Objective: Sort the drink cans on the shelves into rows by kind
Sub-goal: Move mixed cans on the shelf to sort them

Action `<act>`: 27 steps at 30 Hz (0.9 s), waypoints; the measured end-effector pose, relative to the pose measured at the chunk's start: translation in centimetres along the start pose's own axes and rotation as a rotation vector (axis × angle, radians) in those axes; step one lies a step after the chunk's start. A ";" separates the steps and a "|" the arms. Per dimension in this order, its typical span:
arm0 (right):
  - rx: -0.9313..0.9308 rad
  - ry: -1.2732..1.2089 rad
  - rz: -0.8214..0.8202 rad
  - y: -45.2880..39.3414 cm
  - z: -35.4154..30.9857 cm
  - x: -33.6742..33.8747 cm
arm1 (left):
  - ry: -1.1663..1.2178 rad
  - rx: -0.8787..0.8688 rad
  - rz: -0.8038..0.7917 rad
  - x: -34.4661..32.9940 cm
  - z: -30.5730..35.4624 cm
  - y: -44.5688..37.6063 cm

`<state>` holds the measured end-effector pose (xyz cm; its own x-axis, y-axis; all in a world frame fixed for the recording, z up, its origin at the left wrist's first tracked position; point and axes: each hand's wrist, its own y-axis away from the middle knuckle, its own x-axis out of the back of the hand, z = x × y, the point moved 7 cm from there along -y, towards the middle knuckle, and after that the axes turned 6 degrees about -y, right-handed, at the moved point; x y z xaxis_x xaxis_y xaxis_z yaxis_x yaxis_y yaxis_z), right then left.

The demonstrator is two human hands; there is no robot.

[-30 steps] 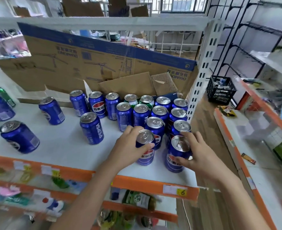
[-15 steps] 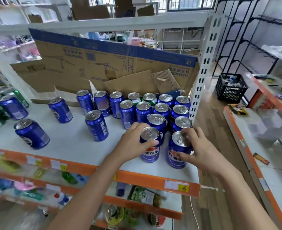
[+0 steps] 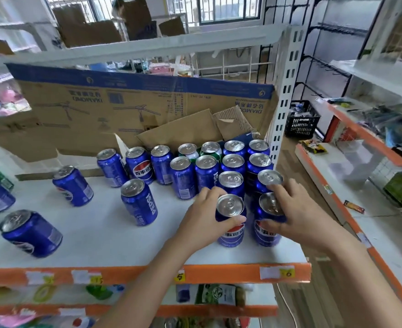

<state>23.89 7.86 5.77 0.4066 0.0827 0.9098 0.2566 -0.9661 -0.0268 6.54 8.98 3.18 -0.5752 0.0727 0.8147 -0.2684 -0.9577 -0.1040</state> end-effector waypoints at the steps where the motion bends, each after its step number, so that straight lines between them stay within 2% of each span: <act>1: 0.018 0.010 0.016 -0.1 -0.7 0.4 | 0.007 -0.007 -0.031 0.1 -0.2 -0.2; 3: 0.056 0.014 0.047 -0.8 -2.5 1.3 | 0.034 -0.010 -0.079 0.7 -0.7 -0.5; 6: 0.107 0.020 0.069 -3.3 -5.2 1.7 | 0.026 0.010 -0.035 3.5 -2.3 -1.6; 12: 0.097 0.115 -0.001 -11.3 -8.4 -0.6 | -0.323 -0.037 0.130 9.3 -5.4 -6.4; 15: 0.082 0.239 -0.018 -14.6 -9.3 -1.8 | -0.472 -0.002 0.023 8.8 -7.1 -9.1; 18: 0.032 0.265 -0.110 -16.4 -9.1 -3.3 | -0.461 0.003 -0.110 7.3 -8.6 -10.4; 23: 0.040 0.226 -0.167 -17.1 -9.3 -3.6 | -0.397 -0.059 -0.112 8.4 -8.8 -10.1; 27: 0.081 0.248 -0.216 -15.8 -10.1 -4.3 | -0.385 -0.091 -0.193 8.9 -9.4 -8.5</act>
<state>9.22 20.31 6.51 0.1123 0.2119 0.9708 0.3865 -0.9094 0.1537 -3.62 20.38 5.94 -0.1825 0.1225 0.9755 -0.4194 -0.9071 0.0354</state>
